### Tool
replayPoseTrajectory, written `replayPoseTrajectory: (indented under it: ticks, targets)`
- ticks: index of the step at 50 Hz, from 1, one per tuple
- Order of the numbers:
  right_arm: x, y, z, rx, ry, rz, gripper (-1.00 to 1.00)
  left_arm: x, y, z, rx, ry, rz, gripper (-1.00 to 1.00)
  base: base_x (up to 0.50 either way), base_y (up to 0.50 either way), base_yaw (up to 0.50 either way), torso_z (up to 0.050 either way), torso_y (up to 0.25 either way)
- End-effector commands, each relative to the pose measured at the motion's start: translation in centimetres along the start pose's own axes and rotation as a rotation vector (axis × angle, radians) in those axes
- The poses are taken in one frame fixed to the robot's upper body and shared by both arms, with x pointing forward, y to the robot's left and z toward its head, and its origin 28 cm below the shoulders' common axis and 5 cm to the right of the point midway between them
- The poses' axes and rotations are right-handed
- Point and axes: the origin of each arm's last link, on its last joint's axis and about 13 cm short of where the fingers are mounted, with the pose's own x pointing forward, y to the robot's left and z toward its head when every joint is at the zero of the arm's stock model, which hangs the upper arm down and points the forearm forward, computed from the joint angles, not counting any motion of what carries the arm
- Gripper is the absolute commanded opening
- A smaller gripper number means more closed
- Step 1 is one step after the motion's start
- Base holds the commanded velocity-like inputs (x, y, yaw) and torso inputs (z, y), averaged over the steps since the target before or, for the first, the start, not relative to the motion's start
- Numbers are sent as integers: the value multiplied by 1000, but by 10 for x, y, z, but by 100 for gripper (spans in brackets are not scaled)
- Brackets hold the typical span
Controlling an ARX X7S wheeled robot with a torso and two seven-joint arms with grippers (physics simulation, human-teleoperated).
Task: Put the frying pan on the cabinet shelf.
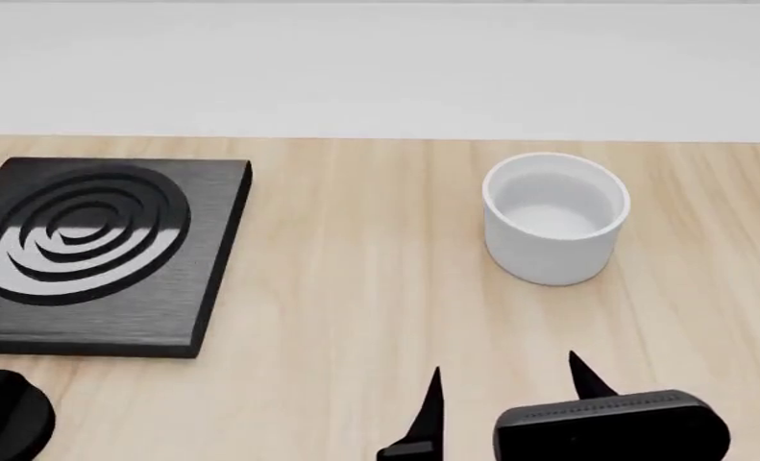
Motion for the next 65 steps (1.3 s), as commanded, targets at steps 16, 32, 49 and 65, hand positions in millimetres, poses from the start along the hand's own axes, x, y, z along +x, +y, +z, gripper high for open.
replayPoseTrajectory:
  ticks: [16, 32, 49, 65]
  targets:
    - [0, 3, -2, -10, 22, 13, 100, -18, -23, 47, -84, -85, 74, -100, 0, -1, 0, 1, 2]
    - [1, 5, -5, -14, 28, 17, 100, 9, -18, 55, -173, -69, 124, -100, 0, 0, 0, 1, 2]
    - [1, 7, -9, -18, 43, 22, 100, 25, -19, 59, -196, -68, 197, -100, 0, 0, 0, 0, 1]
    - [2, 8, -12, -19, 54, 25, 100, 35, -18, 55, -186, -75, 255, -100, 0, 0, 0, 1, 2]
